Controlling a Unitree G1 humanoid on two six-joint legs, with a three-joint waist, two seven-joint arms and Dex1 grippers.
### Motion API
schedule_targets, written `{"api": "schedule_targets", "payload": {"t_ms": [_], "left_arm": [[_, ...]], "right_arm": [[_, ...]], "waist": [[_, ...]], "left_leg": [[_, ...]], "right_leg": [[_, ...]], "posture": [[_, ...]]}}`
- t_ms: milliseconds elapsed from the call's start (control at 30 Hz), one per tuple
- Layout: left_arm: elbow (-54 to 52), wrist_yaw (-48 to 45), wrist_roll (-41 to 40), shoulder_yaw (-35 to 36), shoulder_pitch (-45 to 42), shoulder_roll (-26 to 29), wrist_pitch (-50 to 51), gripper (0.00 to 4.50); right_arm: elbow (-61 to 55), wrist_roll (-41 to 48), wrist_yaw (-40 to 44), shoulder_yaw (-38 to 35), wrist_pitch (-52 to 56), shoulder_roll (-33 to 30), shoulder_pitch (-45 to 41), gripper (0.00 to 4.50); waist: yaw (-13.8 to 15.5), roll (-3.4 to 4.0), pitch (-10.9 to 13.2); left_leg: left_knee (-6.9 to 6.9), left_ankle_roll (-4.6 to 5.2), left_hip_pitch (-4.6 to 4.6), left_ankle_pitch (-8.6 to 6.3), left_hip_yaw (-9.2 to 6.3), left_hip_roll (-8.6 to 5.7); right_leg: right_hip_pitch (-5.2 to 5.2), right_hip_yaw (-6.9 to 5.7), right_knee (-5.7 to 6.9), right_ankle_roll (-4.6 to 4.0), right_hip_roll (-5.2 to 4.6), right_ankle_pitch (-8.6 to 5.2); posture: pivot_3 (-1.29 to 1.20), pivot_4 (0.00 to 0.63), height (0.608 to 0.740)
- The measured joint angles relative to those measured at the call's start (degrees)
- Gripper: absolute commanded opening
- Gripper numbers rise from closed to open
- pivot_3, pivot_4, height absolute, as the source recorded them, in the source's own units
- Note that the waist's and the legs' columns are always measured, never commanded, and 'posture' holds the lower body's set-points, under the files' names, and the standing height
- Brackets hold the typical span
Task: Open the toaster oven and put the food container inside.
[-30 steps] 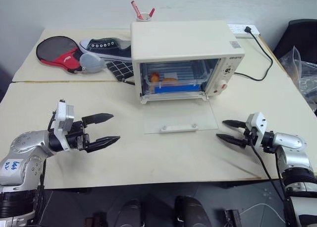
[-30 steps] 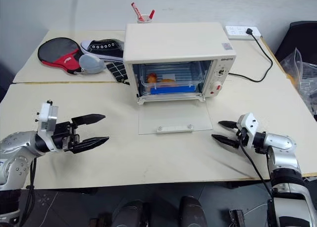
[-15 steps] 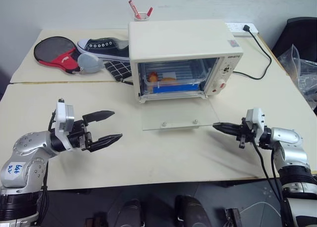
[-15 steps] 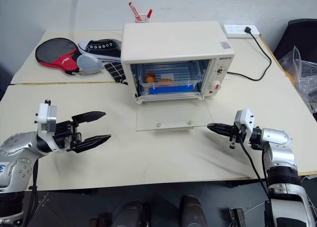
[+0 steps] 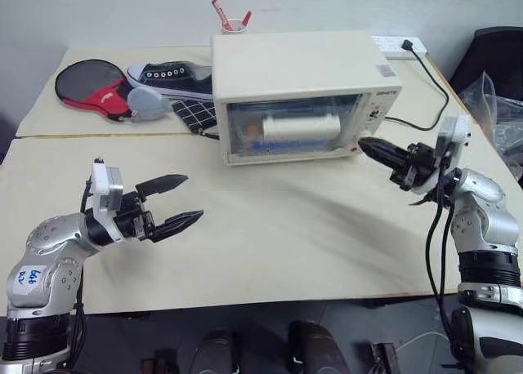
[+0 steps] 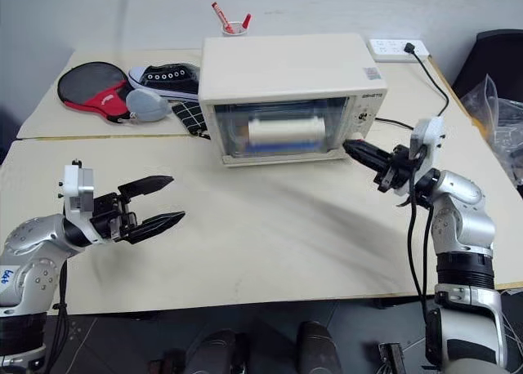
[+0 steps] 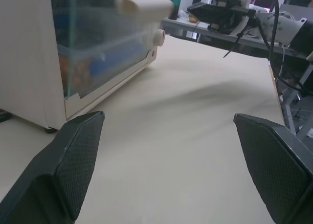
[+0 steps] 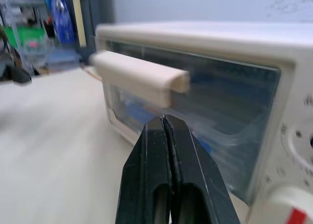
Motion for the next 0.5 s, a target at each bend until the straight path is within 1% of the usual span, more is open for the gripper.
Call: {"api": "schedule_targets", "payload": {"t_ms": [67, 100, 167, 233, 267, 367, 400, 500], "left_arm": [[0.19, 0.46, 0.0, 0.39, -0.12, 0.1, 0.0, 4.5], [0.33, 0.42, 0.12, 0.53, 0.02, 0.43, -0.03, 4.5], [0.59, -0.18, 0.85, 0.99, 2.52, 3.1, 0.61, 4.5], [0.95, -1.59, 1.81, 1.27, 6.05, 5.0, 0.71, 4.5], [1.65, -2.26, 2.57, 1.32, 7.74, 5.06, 0.18, 4.5], [2.52, -2.44, 4.99, 1.26, 9.61, 3.84, -3.84, 4.5], [2.42, -2.33, 5.99, 1.34, 10.29, 3.38, -6.0, 4.5], [2.18, -1.6, 7.99, 2.05, 11.76, 0.6, -11.75, 4.5]], "right_arm": [[-4.75, 1.3, -1.28, -0.75, 2.4, -0.29, 3.02, 0.05], [-7.41, 1.39, -2.17, -1.01, 3.28, -0.68, 5.44, 0.41], [-13.04, 1.12, -2.29, -1.15, 3.72, -1.62, 11.81, 0.93], [-17.34, 0.06, -0.99, -1.12, 2.47, -2.53, 17.8, 1.59], [-18.98, -1.13, -0.11, -1.06, 0.75, -2.73, 20.74, 1.9], [-19.63, -5.91, 2.81, -0.87, -8.08, -2.83, 25.44, 2.92], [-19.62, -7.55, 4.4, -0.87, -11.6, -3.21, 27.32, 3.16], [-19.42, -9.15, 7.31, -1.21, -17.06, -3.84, 31.63, 4.16]], "waist": [[0.45, 0.0, 0.0], [0.72, 0.0, 0.0], [0.83, 0.0, 0.0], [0.86, 0.0, 0.0], [0.87, 0.0, 0.0], [0.84, -0.01, -0.01], [0.85, -0.01, 0.0], [0.94, -0.01, 0.0]], "left_leg": [[0.0, 0.0, 0.0, 0.0, 0.0, 0.0], [-0.01, 0.01, 0.0, 0.0, 0.01, -0.01], [-0.05, 0.01, 0.01, -0.01, 0.04, -0.01], [-0.18, 0.01, 0.07, -0.01, 0.14, -0.03], [-0.24, 0.02, 0.1, 0.0, 0.18, -0.04], [-0.24, 0.04, 0.14, 0.01, 0.2, -0.04], [-0.26, 0.04, 0.16, 0.01, 0.22, -0.04], [-0.29, 0.04, 0.17, 0.01, 0.22, -0.04]], "right_leg": [[0.01, -0.01, -0.02, 0.0, 0.01, 0.0], [0.0, 0.0, -0.02, 0.0, 0.0, 0.0], [-0.01, 0.01, -0.03, 0.0, 0.01, 0.0], [-0.03, 0.05, -0.08, 0.0, 0.01, 0.0], [-0.03, 0.08, -0.11, 0.0, 0.01, 0.0], [-0.03, 0.1, -0.1, 0.01, 0.01, 0.03], [-0.03, 0.12, -0.1, 0.01, 0.01, 0.03], [-0.03, 0.12, -0.12, 0.01, -0.01, 0.03]], "posture": [[0.0, 0.15, 0.74], [0.0, 0.15, 0.74], [0.0, 0.15, 0.74], [0.0, 0.15, 0.74], [0.0, 0.15, 0.74], [0.0, 0.15, 0.74], [0.0, 0.15, 0.74], [0.0, 0.15, 0.74]]}}
